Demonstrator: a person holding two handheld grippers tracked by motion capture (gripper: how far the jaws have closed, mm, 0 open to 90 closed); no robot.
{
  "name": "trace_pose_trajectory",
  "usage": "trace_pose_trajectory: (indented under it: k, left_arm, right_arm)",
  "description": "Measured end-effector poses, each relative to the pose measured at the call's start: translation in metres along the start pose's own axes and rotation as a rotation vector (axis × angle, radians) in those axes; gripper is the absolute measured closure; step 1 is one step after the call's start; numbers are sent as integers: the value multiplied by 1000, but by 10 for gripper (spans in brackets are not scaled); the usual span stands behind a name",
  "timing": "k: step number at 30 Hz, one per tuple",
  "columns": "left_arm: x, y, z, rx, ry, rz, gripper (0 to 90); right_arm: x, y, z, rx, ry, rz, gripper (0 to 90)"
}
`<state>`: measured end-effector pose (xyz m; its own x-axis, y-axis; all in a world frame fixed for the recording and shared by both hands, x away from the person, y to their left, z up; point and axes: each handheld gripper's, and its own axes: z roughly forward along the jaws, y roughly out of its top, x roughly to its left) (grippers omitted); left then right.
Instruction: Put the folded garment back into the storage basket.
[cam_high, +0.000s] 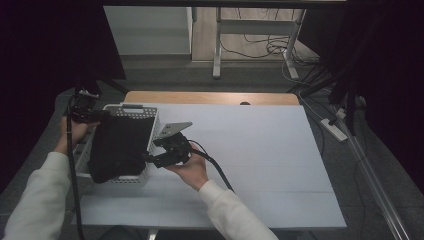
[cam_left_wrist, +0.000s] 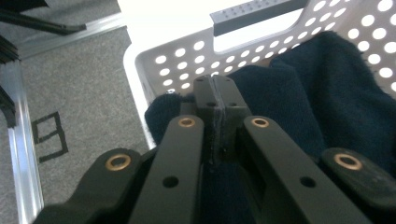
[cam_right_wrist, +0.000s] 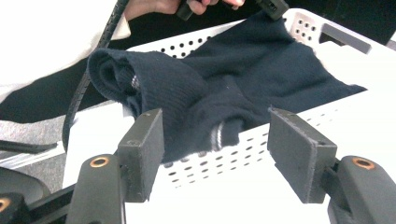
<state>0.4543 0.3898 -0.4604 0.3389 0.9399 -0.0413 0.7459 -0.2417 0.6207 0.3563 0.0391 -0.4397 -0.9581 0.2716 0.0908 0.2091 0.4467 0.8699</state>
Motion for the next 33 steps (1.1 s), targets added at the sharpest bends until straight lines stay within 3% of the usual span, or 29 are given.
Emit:
trace_pose_trajectory:
  k: [5, 9, 14, 19, 33]
  left_arm:
    - [-1, 0, 3, 6, -3, -7, 888]
    - [-3, 0, -12, -38, 7, 6, 888]
    - [-10, -3, -34, -96, -19, 14, 888]
    - [-30, -11, -50, -125, -39, 54, 888]
    - [-92, -45, -86, -203, -144, 114, 888]
  right_arm:
    - [-3, -7, -15, 3, -28, -2, 359]
    - [-8, -13, -27, -2, -47, 7, 359]
    - [-14, -23, -45, -2, -74, 20, 358]
    - [-20, -38, -70, 2, -103, 32, 357]
    - [-37, -86, -131, 43, -182, 75, 351]
